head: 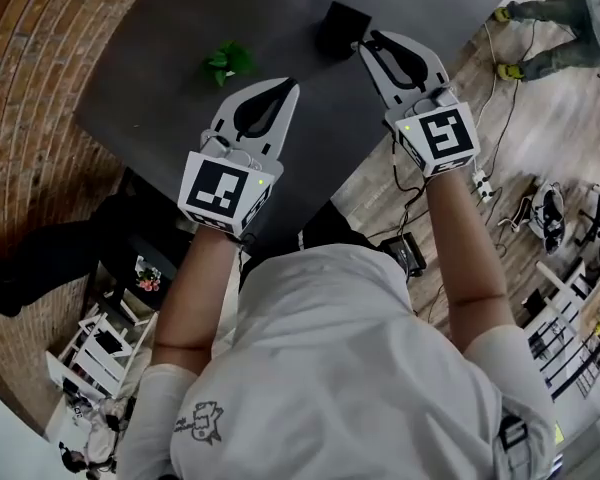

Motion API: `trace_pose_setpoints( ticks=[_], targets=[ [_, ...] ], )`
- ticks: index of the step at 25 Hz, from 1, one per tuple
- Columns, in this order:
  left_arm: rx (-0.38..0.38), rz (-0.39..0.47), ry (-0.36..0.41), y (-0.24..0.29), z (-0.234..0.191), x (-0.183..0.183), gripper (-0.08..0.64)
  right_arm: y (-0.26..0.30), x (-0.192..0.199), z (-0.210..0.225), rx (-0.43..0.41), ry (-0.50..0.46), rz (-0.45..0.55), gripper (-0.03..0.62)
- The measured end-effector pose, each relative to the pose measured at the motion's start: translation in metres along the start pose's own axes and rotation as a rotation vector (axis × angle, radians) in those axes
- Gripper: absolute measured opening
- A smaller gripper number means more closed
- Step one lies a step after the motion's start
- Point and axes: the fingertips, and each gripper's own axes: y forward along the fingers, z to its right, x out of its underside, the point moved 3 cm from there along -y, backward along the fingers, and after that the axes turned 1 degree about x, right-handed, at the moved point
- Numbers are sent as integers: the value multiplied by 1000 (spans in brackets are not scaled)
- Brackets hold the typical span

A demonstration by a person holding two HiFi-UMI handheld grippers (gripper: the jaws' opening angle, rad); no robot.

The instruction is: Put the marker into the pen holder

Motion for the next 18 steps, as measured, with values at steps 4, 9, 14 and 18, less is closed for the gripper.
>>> trace_pose_setpoints(
  ticks=[4, 9, 14, 18],
  targets=[
    [-9, -15, -7, 15, -12, 6, 11, 23, 16, 12, -15, -6, -31, 84],
    [-15, -23, -26, 25, -21, 13, 11, 46, 39, 19, -32, -12, -93, 84],
    [-20, -29, -35, 29, -25, 16, 11, 64, 55, 16, -61, -35, -141, 86],
    [-26, -33, -44, 35, -27, 17, 11, 71, 77, 21, -61, -44, -202, 86]
  ],
)
